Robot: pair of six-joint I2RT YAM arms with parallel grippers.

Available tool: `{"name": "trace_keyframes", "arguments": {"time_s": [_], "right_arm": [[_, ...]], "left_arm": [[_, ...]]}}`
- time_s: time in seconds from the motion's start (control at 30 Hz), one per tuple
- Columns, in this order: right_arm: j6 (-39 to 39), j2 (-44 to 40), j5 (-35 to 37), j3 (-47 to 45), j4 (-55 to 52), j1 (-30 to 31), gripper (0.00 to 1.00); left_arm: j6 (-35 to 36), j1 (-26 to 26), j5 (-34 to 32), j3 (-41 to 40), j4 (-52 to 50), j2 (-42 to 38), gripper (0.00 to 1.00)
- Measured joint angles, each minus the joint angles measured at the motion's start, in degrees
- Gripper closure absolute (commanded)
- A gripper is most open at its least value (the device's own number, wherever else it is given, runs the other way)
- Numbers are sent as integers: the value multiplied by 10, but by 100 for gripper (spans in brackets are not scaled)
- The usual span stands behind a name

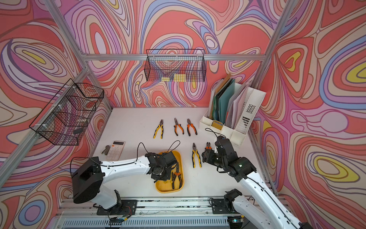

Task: Take the pliers out of the storage box
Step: Pick up the pliers from the storage box, then place the pliers at the center of the board.

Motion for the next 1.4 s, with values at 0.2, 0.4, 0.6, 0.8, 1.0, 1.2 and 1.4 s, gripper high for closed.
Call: {"name": "trace_keyframes", "arguments": {"time_s": [0.2, 0.4, 0.6, 0.8, 1.0, 1.2, 1.4], "right_arm": [[0, 0, 4, 0, -2, 0, 49], [0, 0, 6, 0, -2, 0, 49], [-5, 0, 10, 0, -4, 0, 49], [-21, 0, 18, 0, -9, 0, 48], [-35, 3, 21, 0, -9, 0, 46], [-52, 16, 19, -3, -7, 0, 44], [-60, 19, 9, -8, -12, 0, 41]], "left_arm": [[19, 0, -35, 86, -70, -27, 100], [66, 29, -66, 181, -146, -53, 100], [154, 150, -82, 227, -196, -72, 100], [258, 272, -100, 323, -227, -24, 100], [333, 350, -122, 420, -226, 78, 100], [377, 415, -127, 518, -226, 194, 100], [410, 456, -131, 618, -226, 283, 100]]}}
